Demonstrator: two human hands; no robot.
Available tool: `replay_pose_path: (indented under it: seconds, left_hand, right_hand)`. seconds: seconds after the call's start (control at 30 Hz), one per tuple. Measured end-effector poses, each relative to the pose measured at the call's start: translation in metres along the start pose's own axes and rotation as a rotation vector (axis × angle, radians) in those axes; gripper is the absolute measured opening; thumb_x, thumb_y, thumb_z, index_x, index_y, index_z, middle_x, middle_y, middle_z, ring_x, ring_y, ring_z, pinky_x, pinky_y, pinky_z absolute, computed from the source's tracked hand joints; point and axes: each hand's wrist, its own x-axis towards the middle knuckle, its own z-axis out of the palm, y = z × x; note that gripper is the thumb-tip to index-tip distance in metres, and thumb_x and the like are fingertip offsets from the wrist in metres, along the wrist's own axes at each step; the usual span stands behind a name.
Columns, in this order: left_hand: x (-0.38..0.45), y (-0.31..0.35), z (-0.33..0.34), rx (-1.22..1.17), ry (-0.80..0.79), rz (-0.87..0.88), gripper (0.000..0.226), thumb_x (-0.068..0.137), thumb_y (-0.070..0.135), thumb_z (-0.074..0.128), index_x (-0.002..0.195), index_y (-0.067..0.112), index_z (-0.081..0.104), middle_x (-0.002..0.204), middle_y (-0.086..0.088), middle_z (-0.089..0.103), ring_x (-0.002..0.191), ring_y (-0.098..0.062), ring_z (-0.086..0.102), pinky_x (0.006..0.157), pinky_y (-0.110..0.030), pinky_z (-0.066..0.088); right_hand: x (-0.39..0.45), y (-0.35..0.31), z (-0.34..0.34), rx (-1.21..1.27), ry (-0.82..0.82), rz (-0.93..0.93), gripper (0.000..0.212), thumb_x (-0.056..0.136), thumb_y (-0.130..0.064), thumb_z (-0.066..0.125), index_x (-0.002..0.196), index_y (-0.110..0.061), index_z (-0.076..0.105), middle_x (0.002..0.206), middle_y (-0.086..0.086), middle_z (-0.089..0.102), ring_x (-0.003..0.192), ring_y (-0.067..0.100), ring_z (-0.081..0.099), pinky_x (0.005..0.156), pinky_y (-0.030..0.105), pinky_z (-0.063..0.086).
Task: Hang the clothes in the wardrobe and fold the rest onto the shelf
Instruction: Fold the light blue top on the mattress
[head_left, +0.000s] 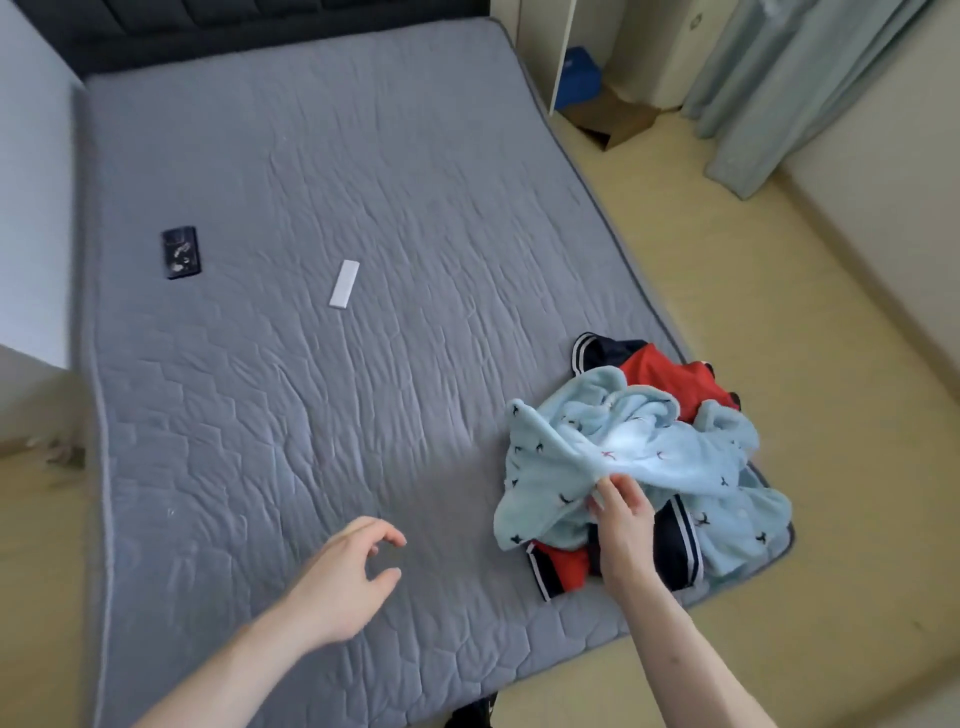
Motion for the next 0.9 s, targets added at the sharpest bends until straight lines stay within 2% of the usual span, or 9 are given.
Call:
replay_pose_path:
  seconds: [0.13,0.33,0.4,0.5,0.57,0.63,0.73,0.83,0.9]
  left_hand:
    - [-0.017,0.024,-0.027,0.018,0.014,0.078,0.033,0.09,0.033,0.068,0.119,0.04,0.054,0.128,0.019,0.05,0.112,-0.003,0.057,0.093,-0.017,0.04]
    - [-0.057,0.057,-0.09,-0.251,-0.033,0.145,0.1,0.079,0.04,0.079,0.158,0.029,0.018,0.151,0.01,0.026,0.138,-0.009,0.033,0.114,-0.033,0.035]
    - [-0.059,0.059,-0.127,-0.583,0.096,0.035,0.084,0.086,0.019,0.075,0.156,0.02,0.028,0.143,-0.003,0.041,0.128,-0.019,0.047,0.098,-0.035,0.048]
    - [-0.057,0.052,-0.199,-0.911,0.271,0.011,0.048,0.089,0.0,0.047,0.137,-0.002,0.052,0.1,0.002,0.055,0.088,-0.014,0.052,0.07,-0.026,0.037]
    - [-0.058,0.048,-0.233,-0.893,0.268,0.072,0.035,0.096,0.001,0.043,0.126,0.004,0.061,0.112,0.001,0.058,0.104,-0.015,0.052,0.077,-0.02,0.036]
    - [-0.063,0.04,-0.242,-0.72,0.179,0.083,0.031,0.101,0.019,0.054,0.131,0.014,0.06,0.131,0.003,0.055,0.123,-0.012,0.048,0.091,-0.02,0.033]
    - [-0.083,0.01,-0.224,-0.43,-0.042,-0.028,0.05,0.093,0.041,0.068,0.136,0.019,0.055,0.13,0.003,0.055,0.117,-0.015,0.053,0.096,-0.028,0.039]
    - [-0.112,-0.041,-0.193,-0.466,-0.275,-0.123,0.048,0.085,0.04,0.068,0.118,0.005,0.065,0.122,-0.016,0.069,0.101,-0.026,0.066,0.097,-0.047,0.052]
    - [-0.133,-0.074,-0.171,-0.549,-0.373,-0.19,0.051,0.079,0.036,0.072,0.118,0.003,0.068,0.113,-0.018,0.074,0.1,-0.031,0.072,0.093,-0.048,0.056]
  right_hand:
    - [-0.081,-0.104,-0.002,0.188,-0.187,-0.229,0.022,0.103,-0.005,0.05,0.082,-0.009,0.056,0.082,0.002,0.056,0.082,0.012,0.057,0.087,0.029,0.054]
    - [-0.21,-0.221,0.009,0.496,-0.445,-0.284,0.018,0.099,-0.005,0.041,0.087,-0.01,0.054,0.086,0.01,0.051,0.079,0.021,0.049,0.074,0.034,0.04]
    - [-0.245,-0.243,0.017,0.509,-0.489,-0.296,0.013,0.09,-0.008,0.046,0.087,-0.01,0.059,0.084,0.011,0.052,0.078,0.022,0.051,0.071,0.032,0.044]
    - [-0.288,-0.258,0.033,0.434,-0.577,-0.252,0.028,0.075,-0.021,0.059,0.099,-0.005,0.058,0.095,0.017,0.056,0.089,0.03,0.054,0.077,0.036,0.046]
    - [-0.31,-0.254,0.049,0.383,-0.62,-0.212,0.041,0.076,-0.022,0.057,0.113,-0.005,0.052,0.107,0.021,0.05,0.1,0.033,0.048,0.081,0.04,0.042]
    - [-0.328,-0.244,0.068,0.373,-0.683,-0.156,0.046,0.076,-0.02,0.056,0.119,-0.004,0.049,0.111,0.022,0.049,0.101,0.033,0.05,0.083,0.039,0.045]
    - [-0.354,-0.216,0.096,0.346,-0.764,-0.052,0.047,0.077,-0.018,0.056,0.12,-0.003,0.049,0.114,0.024,0.054,0.104,0.035,0.055,0.09,0.042,0.046]
    - [-0.372,-0.18,0.115,0.283,-0.818,0.045,0.041,0.075,-0.022,0.062,0.11,-0.001,0.057,0.111,0.025,0.061,0.108,0.036,0.056,0.096,0.045,0.042]
    - [-0.379,-0.154,0.12,0.234,-0.865,0.081,0.028,0.082,-0.023,0.059,0.1,-0.002,0.063,0.105,0.021,0.066,0.102,0.032,0.062,0.089,0.04,0.05]
